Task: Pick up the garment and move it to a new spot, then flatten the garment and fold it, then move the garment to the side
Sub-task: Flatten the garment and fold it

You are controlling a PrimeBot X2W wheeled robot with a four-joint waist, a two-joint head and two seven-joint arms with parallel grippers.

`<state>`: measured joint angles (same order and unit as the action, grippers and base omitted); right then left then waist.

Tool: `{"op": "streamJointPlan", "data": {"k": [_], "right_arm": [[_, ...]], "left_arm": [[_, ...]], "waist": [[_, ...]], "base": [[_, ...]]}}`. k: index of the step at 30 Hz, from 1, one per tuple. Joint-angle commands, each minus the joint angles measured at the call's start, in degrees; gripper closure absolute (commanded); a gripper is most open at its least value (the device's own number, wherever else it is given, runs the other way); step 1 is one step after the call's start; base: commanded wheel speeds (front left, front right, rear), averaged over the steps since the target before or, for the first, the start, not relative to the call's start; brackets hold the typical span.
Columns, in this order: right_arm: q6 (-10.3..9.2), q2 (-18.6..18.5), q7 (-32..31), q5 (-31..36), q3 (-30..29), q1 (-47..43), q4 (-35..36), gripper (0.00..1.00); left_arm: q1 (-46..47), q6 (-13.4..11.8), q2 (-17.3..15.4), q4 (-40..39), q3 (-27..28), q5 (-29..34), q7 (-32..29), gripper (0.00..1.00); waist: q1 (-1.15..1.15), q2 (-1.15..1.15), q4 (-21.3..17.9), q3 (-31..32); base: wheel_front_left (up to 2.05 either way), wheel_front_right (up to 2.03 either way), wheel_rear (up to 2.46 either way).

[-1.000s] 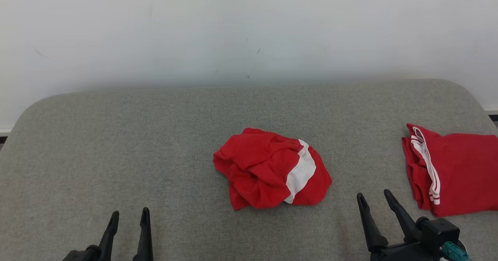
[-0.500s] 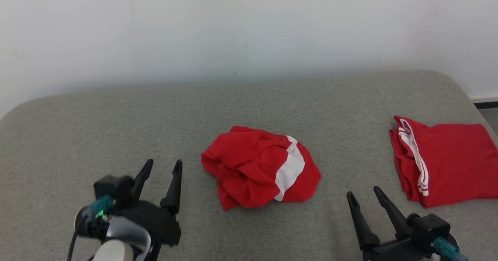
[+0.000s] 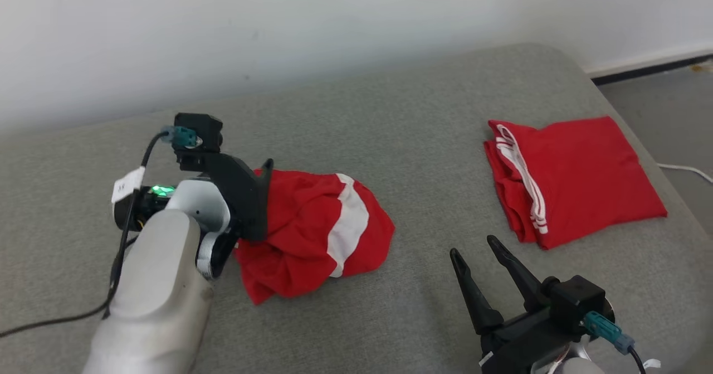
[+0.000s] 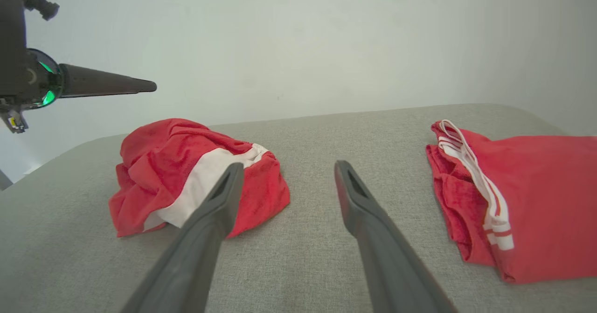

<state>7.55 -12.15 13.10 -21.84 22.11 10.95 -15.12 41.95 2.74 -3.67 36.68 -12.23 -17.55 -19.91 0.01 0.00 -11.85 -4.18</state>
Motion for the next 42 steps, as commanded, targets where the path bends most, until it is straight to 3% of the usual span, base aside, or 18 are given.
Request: {"op": "streamJointPlan", "data": {"k": [1, 10, 16, 19, 20, 21, 22, 28, 36, 42], "right_arm": [[-0.14, 0.45, 0.44, -0.47, 0.66, 1.15, -0.15, 0.00], [-0.14, 1.45, 1.65, -1.21, 1.02, 3.50, -1.43, 0.00], [-0.14, 1.87, 2.05, -1.11, 0.26, 3.99, -1.65, 0.00], [-0.14, 2.03, 2.07, -0.67, -0.18, 4.30, -1.80, 0.00], [-0.14, 2.15, 2.09, -0.56, -0.25, 4.32, -1.70, 0.00], [-0.14, 2.22, 2.09, -0.44, -0.33, 4.27, -1.57, 0.00], [-0.14, 2.31, 2.09, -0.39, -0.30, 4.32, -1.50, 0.00], [-0.14, 1.95, 2.10, -0.38, -0.38, 4.33, -1.38, 0.00], [-0.14, 1.50, 2.11, -0.88, -0.62, 3.69, -1.92, 0.00], [-0.14, 1.59, 2.11, -0.93, -0.44, 3.29, -2.41, 0.00]], "left_arm": [[2.10, -0.86, -1.31, 1.95, -0.01, 0.78, -2.14, 0.00], [8.25, -3.82, -7.07, 9.37, -1.53, 4.36, -11.61, 0.00], [9.23, -6.54, -8.46, 12.22, -1.16, 4.13, -18.04, 0.00], [8.53, -5.77, -7.56, 11.88, -1.39, 3.15, -18.80, 0.00], [8.22, -5.27, -7.10, 11.57, -1.46, 2.76, -18.47, 0.68], [8.06, -4.71, -6.82, 11.12, -1.54, 2.40, -17.60, 0.95], [7.90, -4.44, -6.86, 10.78, -1.54, 2.20, -16.80, 1.00], [8.91, -1.90, -5.56, 7.44, -1.86, 1.54, -7.63, 1.00], [13.14, 3.40, -0.56, -0.09, -4.68, -1.89, 11.18, 1.00], [15.31, 4.73, 0.90, -10.85, -11.40, -17.29, 21.36, 1.00]], "waist": [[-0.01, 0.00, -6.83, -5.34], [-0.01, 0.00, -12.38, -10.56], [-0.01, 0.00, -12.91, -12.76], [-0.01, 0.00, -12.45, -12.89], [-0.01, 0.00, -12.22, -12.81], [-0.01, 0.00, -11.93, -12.74], [-0.01, 0.00, -11.72, -12.66], [-0.01, 0.00, -9.96, -11.59], [-0.01, 0.00, -7.50, -9.86], [-0.01, 0.00, -6.17, -8.04]], "base": [[0.00, 0.00, 0.00], [0.00, 0.00, 0.00], [0.00, 0.00, 0.00], [0.00, 0.00, 0.00], [0.00, 0.00, 0.00], [0.00, 0.00, 0.00], [0.00, 0.00, 0.00], [0.00, 0.00, 0.00], [0.00, 0.00, 0.00], [0.00, 0.00, 0.00]]}}
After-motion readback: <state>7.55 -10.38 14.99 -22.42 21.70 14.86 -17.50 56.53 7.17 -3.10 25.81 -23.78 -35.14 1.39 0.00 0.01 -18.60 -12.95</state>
